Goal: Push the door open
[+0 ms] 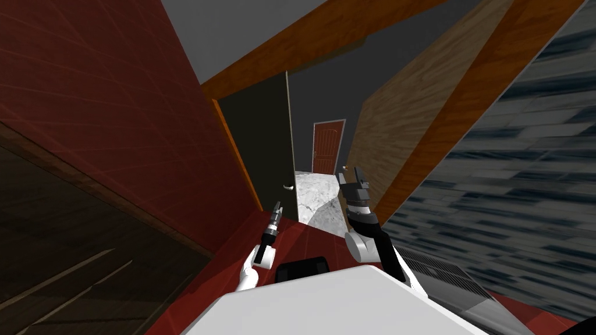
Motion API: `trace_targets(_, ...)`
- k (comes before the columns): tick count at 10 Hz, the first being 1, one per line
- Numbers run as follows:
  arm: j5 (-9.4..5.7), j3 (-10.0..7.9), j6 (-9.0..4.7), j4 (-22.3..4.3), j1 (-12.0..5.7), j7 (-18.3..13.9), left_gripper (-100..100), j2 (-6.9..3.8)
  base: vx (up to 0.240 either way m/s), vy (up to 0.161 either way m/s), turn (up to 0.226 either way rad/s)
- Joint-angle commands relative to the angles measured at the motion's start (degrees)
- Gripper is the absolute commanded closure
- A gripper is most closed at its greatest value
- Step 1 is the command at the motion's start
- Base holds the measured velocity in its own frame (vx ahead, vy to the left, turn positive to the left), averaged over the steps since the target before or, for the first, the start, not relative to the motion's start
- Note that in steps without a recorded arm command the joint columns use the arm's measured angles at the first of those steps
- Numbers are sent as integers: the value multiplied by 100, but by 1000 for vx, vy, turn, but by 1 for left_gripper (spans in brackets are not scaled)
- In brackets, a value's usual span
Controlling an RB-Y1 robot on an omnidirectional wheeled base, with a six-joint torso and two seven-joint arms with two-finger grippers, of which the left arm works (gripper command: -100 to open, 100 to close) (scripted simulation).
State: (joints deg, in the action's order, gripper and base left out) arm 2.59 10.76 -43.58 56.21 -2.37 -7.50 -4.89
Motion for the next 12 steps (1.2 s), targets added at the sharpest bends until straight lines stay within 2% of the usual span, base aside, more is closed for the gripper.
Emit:
trace_targets(1, -12, 34, -32, -246, -110, 15, -100, 21, 75, 50, -58)
trace_targets(3, -29, 76, -79, -555, -241, 23, -100, 38, 86, 62, -64)
trace_targets(4, -29, 76, -79, -555, -241, 23, -100, 38, 60, 57, -17)
trace_targets(11, -80, 199, -220, -1485, -637, 45, -100, 105, 72, 54, -47)
trace_targets(12, -91, 228, -252, -1696, -727, 50, -100, 125, 116, 77, -56)
